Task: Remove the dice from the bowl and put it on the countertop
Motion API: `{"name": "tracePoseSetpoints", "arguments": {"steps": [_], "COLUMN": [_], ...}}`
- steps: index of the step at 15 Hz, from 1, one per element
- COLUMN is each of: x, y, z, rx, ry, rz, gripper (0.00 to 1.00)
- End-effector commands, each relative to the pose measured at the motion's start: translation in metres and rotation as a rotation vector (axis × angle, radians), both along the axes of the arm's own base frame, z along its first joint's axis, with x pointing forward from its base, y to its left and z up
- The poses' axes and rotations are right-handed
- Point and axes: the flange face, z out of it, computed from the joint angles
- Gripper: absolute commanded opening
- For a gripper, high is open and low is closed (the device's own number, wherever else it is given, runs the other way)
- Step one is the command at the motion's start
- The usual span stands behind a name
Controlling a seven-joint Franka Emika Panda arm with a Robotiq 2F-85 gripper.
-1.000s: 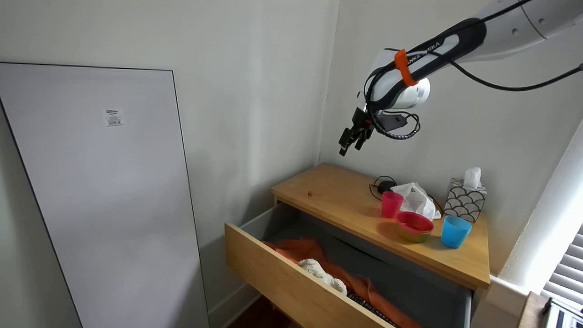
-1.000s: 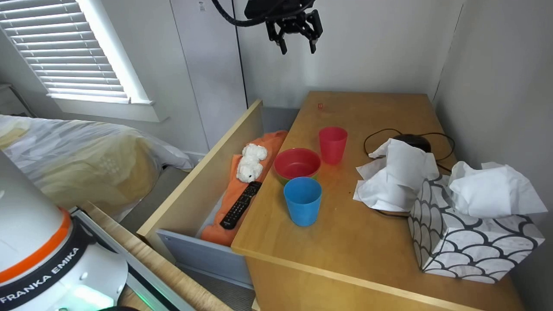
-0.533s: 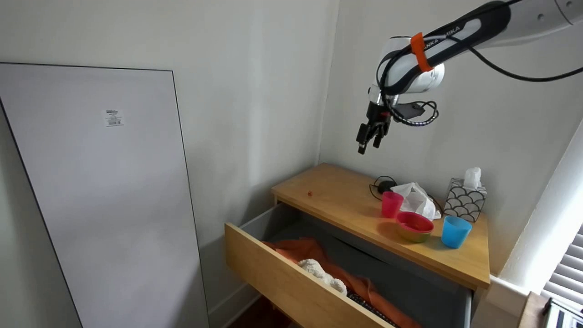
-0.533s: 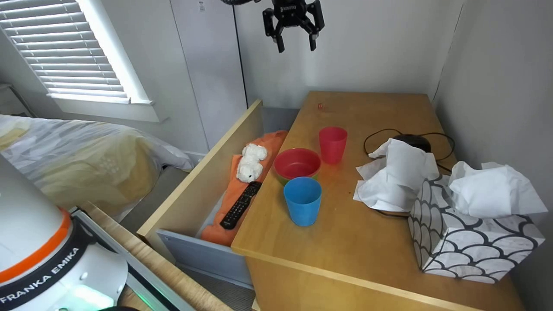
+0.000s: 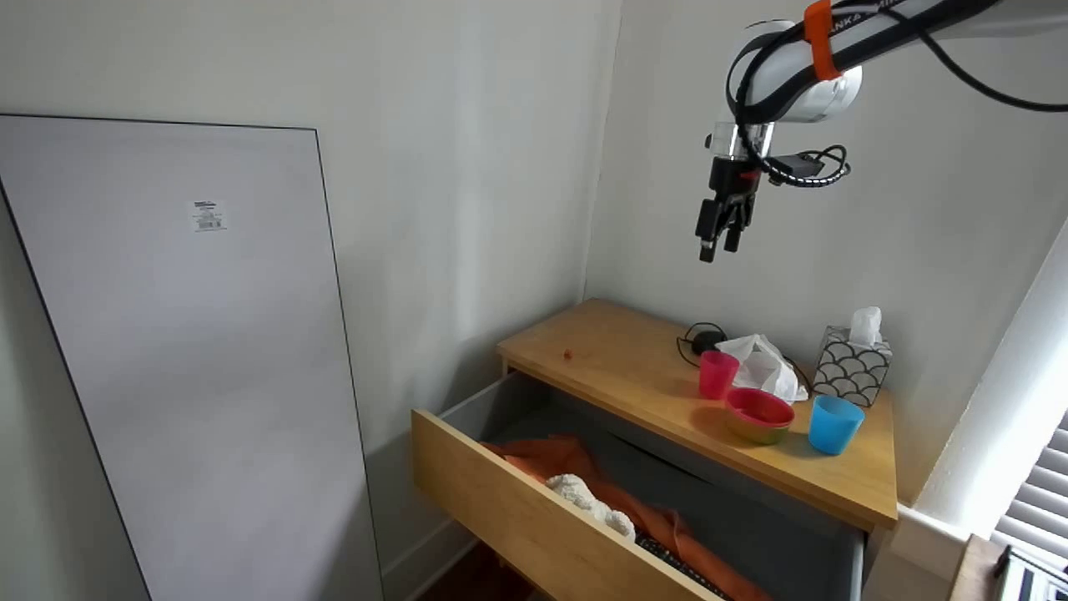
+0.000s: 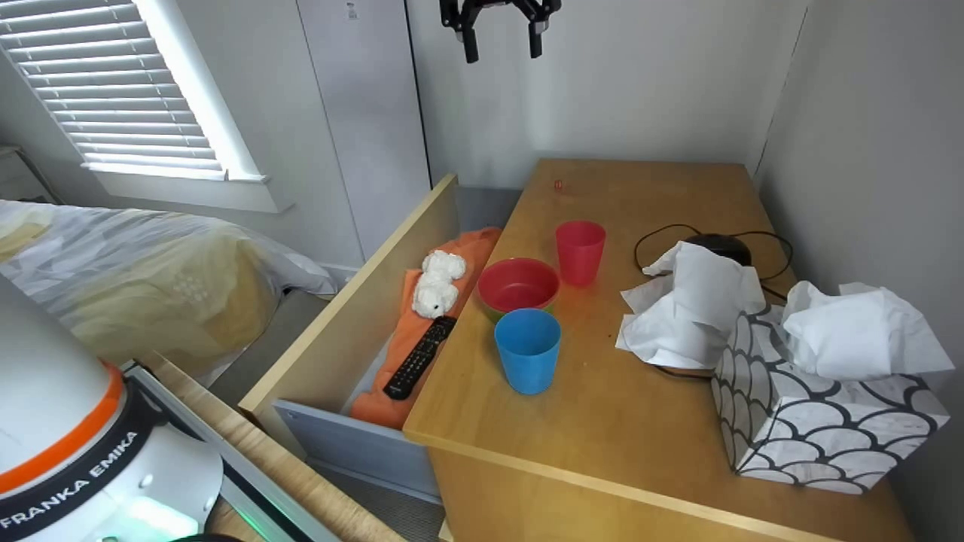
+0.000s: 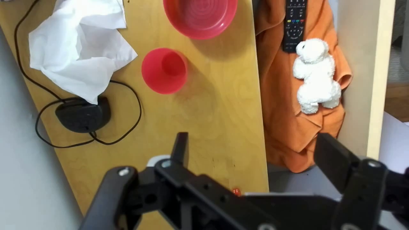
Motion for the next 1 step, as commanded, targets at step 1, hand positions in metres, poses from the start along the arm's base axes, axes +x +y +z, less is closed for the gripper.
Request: {"name": "tracePoseSetpoints", "arguments": {"steps": [1], "x": [-0.0004], "y": [-0.0001], "z": [0.0013], "rx": [0.001], "ry": [0.001], "rz": [0.004], "gripper": [1.0]}}
